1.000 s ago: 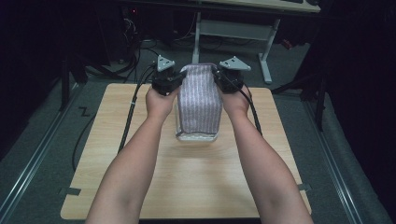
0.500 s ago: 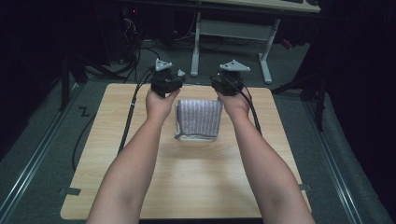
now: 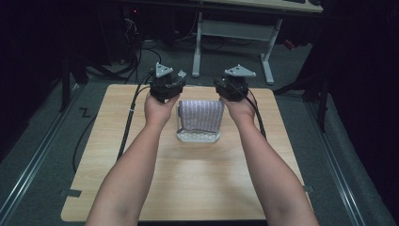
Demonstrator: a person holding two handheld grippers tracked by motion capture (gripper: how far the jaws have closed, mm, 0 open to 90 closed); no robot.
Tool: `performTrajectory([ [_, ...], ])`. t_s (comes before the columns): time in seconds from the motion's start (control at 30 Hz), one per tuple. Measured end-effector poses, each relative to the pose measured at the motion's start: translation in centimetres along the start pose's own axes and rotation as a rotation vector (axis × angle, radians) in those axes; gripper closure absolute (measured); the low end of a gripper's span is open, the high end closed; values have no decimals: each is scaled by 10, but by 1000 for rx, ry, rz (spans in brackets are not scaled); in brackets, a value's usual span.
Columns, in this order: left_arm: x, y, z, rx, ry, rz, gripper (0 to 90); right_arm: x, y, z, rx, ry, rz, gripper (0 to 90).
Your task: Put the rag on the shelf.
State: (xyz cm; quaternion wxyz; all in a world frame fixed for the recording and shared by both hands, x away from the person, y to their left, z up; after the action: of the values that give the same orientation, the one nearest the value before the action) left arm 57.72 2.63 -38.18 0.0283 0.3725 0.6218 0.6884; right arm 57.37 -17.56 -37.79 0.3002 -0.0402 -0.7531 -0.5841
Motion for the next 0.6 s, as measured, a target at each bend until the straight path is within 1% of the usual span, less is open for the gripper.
performTrajectory([
  [0.07,5,-1,1,3,4,-11,603,6,-4,0,5,2,-5,614],
  [0.13,12,-3,3,5,13,-22,599,11,-7,-2,-1,4,-13,614],
  [0.23,19,-10,5,19,9,-34,590,20,-14,-7,-25,-1,-13,614],
  [0.27,21,-13,5,18,15,-32,589,23,-16,-8,-31,2,-20,614],
  [0.3,23,-17,6,11,23,-17,589,25,-19,-9,-34,5,-16,614],
  [0.37,27,-21,6,9,21,-23,598,31,-23,-11,-31,2,-13,601],
  [0.43,32,-25,9,17,27,-22,612,37,-28,-11,-30,8,-14,579],
  [0.5,37,-29,10,21,26,-29,609,43,-34,-12,-29,8,-8,559],
  [0.6,44,-36,11,17,24,-21,596,51,-44,-14,-34,5,-9,553],
])
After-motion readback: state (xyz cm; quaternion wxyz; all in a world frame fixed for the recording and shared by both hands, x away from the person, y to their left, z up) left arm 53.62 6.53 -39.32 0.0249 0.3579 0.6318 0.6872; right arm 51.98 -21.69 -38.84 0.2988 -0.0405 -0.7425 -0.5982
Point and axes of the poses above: each handheld gripper's, and its own axes: x roughly backward along the jaws, y roughly out of its top, z roughly to its left, the point moved 6 cm from there along -x, roughly forward along the jaws, and after that the axes turned 11 degrees about z, right-handed, at the moved point
